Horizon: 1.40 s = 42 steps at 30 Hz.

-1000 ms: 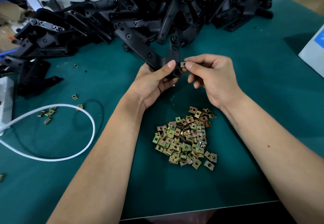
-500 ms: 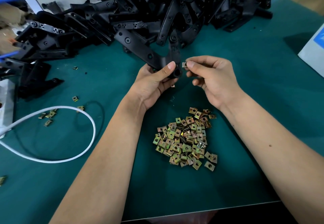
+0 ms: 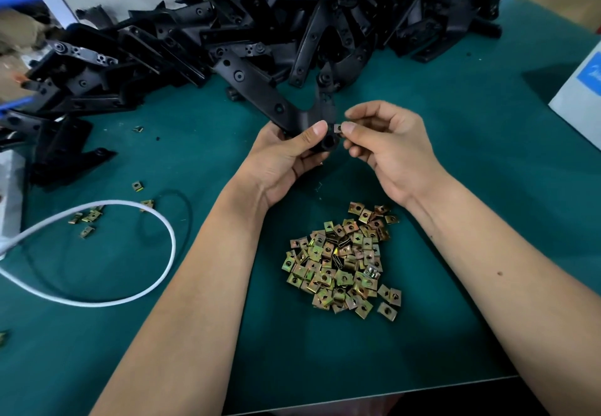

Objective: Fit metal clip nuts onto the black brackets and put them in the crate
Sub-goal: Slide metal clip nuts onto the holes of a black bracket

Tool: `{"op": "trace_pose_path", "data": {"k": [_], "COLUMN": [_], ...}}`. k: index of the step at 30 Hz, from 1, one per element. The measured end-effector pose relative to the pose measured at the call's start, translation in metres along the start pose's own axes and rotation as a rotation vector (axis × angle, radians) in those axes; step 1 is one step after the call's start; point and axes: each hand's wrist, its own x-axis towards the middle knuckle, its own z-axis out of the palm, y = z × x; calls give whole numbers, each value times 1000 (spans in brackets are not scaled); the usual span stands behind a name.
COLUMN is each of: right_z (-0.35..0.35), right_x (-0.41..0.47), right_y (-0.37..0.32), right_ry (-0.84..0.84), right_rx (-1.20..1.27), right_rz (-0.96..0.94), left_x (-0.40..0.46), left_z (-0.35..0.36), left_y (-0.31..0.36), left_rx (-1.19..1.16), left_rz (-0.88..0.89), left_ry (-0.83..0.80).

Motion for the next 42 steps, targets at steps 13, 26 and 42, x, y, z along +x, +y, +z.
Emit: {"op": "trace_pose_path", "data": {"k": [13, 26, 42], "right_z": [1, 2, 5], "right_x": [-4, 4, -1], "right_y": [-5, 12, 8], "right_ry": [-88, -235, -135], "right_rx": [-3, -1184, -809], "right_rz": [-30, -240, -269], "left_x": [-2, 4, -2], "left_z": [7, -19, -18], "left_y": [0, 10, 8], "left_rx": [41, -294, -217], "left_rz": [5, 165, 69], "left_ry": [-59, 132, 26]}}
